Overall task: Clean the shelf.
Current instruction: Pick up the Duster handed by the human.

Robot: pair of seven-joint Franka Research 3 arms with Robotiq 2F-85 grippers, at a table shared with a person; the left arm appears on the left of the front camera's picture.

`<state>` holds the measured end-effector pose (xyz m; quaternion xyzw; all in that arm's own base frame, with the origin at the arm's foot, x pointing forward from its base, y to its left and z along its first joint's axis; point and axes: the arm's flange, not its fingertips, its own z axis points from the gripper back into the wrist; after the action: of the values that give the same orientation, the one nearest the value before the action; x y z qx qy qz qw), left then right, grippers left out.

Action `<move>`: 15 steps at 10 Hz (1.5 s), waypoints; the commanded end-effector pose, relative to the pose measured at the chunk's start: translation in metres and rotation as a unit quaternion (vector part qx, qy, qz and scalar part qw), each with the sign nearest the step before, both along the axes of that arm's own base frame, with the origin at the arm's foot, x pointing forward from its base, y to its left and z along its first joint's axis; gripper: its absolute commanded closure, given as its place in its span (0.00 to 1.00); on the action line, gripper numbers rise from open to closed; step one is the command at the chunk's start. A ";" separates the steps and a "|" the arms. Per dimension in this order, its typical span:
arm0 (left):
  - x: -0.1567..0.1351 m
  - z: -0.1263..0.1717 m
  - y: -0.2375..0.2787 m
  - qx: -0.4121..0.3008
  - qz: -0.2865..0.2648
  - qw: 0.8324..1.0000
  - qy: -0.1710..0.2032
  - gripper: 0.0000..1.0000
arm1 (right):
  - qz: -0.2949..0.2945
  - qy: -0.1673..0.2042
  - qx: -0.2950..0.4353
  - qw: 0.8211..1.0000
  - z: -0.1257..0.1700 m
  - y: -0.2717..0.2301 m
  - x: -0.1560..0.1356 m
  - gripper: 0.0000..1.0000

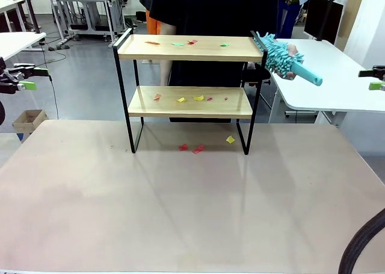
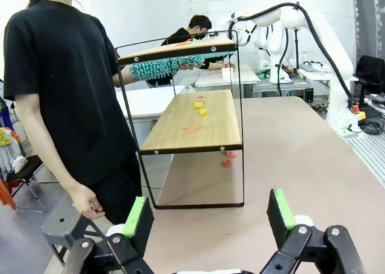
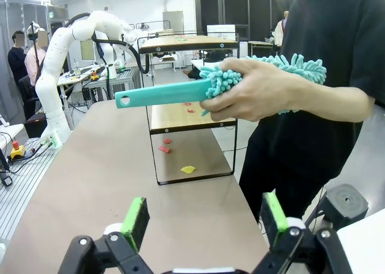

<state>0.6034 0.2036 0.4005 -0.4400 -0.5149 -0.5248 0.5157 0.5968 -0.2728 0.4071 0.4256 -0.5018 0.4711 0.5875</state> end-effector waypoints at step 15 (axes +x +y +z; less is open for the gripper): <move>-0.001 0.001 0.000 0.000 -0.002 1.000 -0.008 0.00 | -0.328 0.133 -0.304 0.885 0.213 0.242 -0.068 0.00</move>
<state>0.6037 0.2037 0.4001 -0.4400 -0.5146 -0.5249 0.5158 0.5452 -0.0466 0.6299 0.1302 -0.3549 0.3470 0.8583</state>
